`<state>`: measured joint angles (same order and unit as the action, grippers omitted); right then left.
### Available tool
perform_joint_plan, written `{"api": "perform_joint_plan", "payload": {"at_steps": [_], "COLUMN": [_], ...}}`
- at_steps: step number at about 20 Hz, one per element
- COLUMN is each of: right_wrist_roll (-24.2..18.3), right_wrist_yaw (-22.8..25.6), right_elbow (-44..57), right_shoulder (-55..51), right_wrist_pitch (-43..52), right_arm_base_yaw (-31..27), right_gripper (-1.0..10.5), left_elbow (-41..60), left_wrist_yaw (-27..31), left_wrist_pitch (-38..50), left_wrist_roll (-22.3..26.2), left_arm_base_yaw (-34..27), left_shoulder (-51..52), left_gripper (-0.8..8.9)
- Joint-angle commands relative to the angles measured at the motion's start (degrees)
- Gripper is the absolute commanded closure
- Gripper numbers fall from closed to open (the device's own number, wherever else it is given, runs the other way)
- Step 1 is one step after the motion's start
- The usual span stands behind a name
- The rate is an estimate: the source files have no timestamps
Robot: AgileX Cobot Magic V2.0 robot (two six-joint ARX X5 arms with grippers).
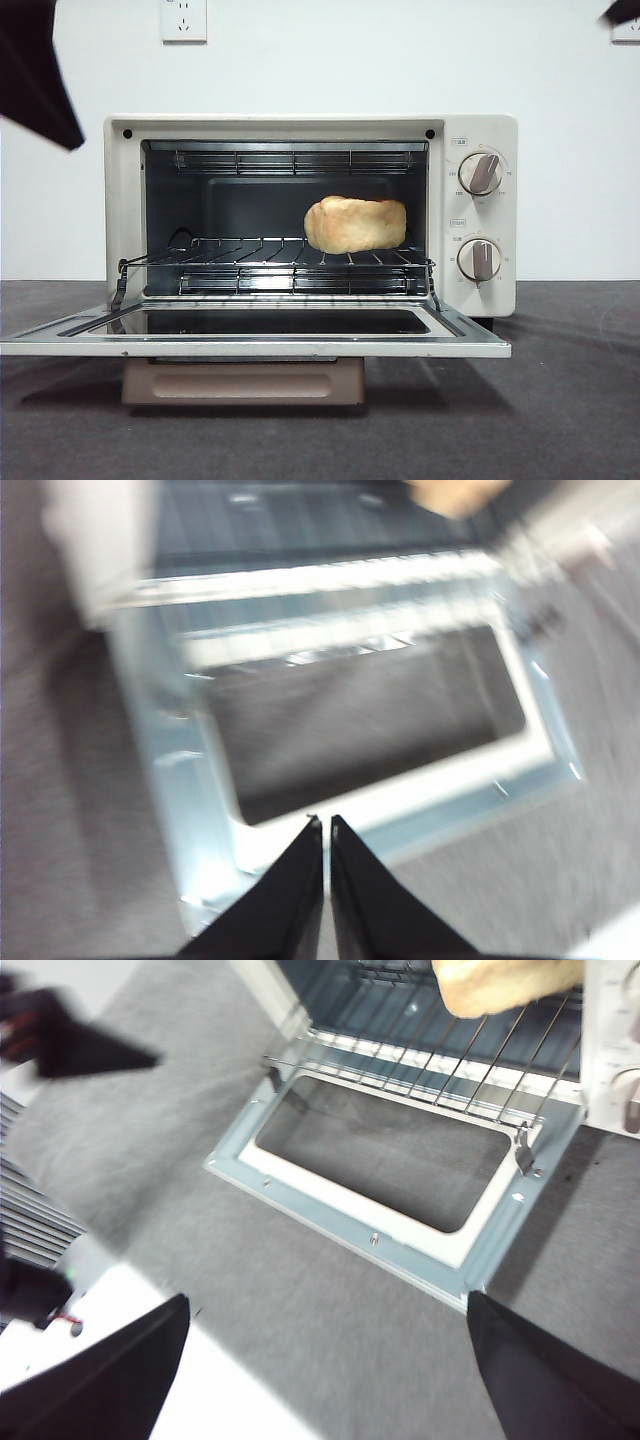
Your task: The left arm flap open the oven, the right arm pick bread and place it into oven, the left arm flap close the oven
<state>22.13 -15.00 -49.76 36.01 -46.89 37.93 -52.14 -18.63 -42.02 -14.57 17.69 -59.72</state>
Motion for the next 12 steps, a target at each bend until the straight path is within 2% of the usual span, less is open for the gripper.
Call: {"api": "perform_joint_plan", "payload": {"at_steps": [1,3,6,12], "right_wrist_roll": [-1.62,-1.55,-1.36,-1.18], "right_wrist_yaw": [0.00,0.02,0.07,-0.17], "right_elbow": [-0.96,-1.18,-1.66,-3.06], "right_shoulder": [-4.48,-8.07,-10.84,-11.54], "right_wrist_pitch": [-2.34,-4.87,-7.41,-8.13], "right_arm_base_yaw": [0.52,0.52,0.52,0.52], "right_gripper": [5.1,5.2,5.9,7.7], "left_elbow": [-0.07,2.71,8.37,18.64], "left_wrist_yaw": [-5.49,-8.87,-10.32,-11.15], "left_wrist_pitch": [0.52,3.06,8.83,16.00], "left_wrist_roll": [1.57,1.36,-1.05,-3.17], "left_arm_base_yaw": [-7.08,-11.02,-14.34,-14.91], "left_shoulder": [-4.24,-7.13,-10.49,-15.19], "left_gripper": [7.99,7.99,7.99,7.99]}}
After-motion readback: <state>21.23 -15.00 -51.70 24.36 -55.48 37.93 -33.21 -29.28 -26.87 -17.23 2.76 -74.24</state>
